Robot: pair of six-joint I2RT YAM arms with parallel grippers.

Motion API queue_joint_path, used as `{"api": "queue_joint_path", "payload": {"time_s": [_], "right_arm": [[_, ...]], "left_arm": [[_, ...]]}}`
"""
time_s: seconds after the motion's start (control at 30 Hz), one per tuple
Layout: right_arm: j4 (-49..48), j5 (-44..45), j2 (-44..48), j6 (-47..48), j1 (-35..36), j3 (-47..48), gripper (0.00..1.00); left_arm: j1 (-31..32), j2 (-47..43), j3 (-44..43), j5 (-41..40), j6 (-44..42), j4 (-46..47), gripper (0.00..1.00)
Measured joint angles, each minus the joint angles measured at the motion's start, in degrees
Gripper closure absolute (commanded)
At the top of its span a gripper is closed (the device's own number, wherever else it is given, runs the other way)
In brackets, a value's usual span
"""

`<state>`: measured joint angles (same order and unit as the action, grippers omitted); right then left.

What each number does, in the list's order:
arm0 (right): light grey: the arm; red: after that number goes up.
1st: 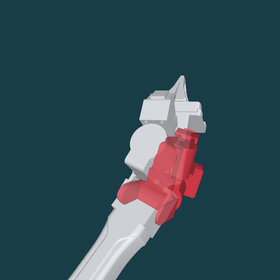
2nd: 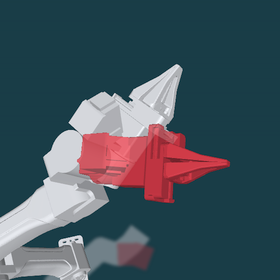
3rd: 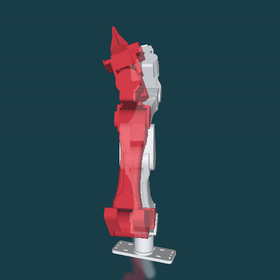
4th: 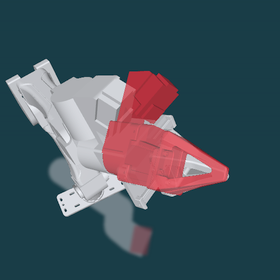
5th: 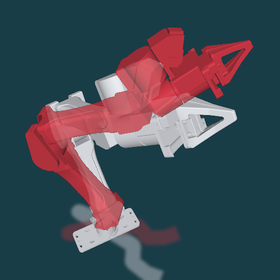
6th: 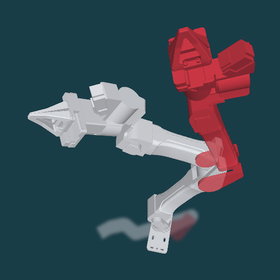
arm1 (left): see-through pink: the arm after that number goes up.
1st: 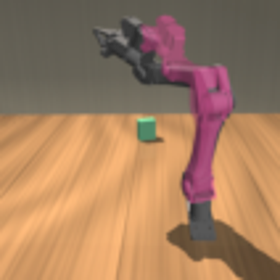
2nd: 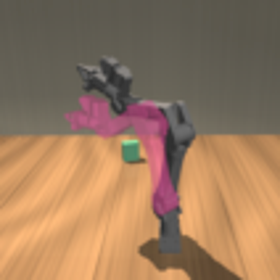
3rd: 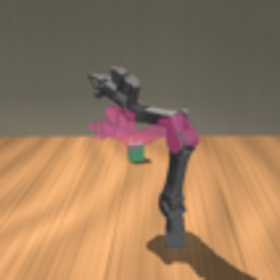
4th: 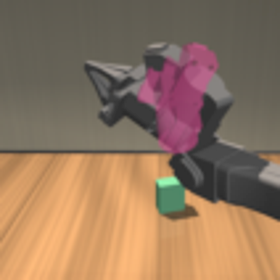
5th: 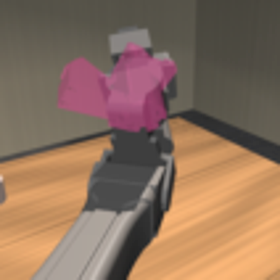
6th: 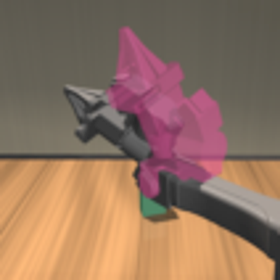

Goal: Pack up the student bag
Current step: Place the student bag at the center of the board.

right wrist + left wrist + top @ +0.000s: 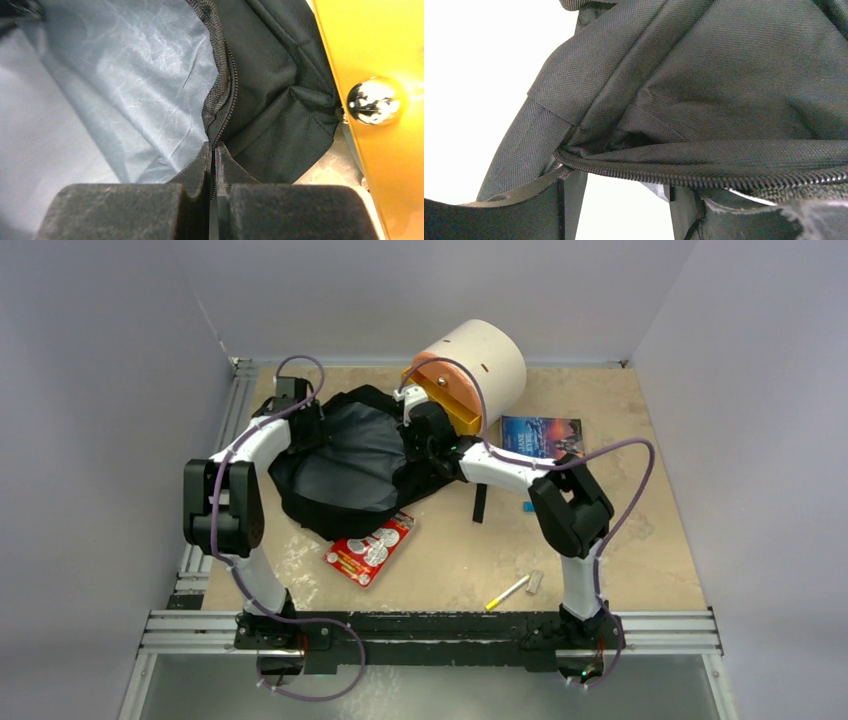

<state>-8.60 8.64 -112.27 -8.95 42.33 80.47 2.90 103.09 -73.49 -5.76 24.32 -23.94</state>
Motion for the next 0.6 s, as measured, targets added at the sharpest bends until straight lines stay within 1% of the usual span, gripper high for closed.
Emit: {"api": "queue_joint_path", "payload": {"time_s": [0.17,0.2,0.23,0.27,0.37,0.6], "right_arm": [[1.01,2.82,-2.89,0.63,0.15,0.31,0.99],[1.44,2.91,-2.89,0.68,0.22,0.31,0.72],[1.49,3.13,-2.60,0.76,0.33,0.31,0.67],[1.49,3.19,-2.21,0.61,0.37,0.28,0.64],[2.01,2.69,1.05,0.98,0.37,-0.57,0.59],[0.66,-0.94,14.32,-0.11,0.35,-3.34,0.55]], "left_arm": [[-0.15,-0.87,0.48,0.76,-0.15,0.59,0.43],[-0.20,-1.49,0.70,0.98,-0.24,0.63,0.42],[-0.22,-2.21,0.85,1.14,-0.42,0.52,0.42],[-0.22,-3.15,0.96,1.29,-0.55,0.50,0.42],[-0.26,-6.36,0.96,1.99,-0.57,0.26,0.41],[-0.26,-11.82,0.09,3.45,-0.50,-2.16,0.41]]}}
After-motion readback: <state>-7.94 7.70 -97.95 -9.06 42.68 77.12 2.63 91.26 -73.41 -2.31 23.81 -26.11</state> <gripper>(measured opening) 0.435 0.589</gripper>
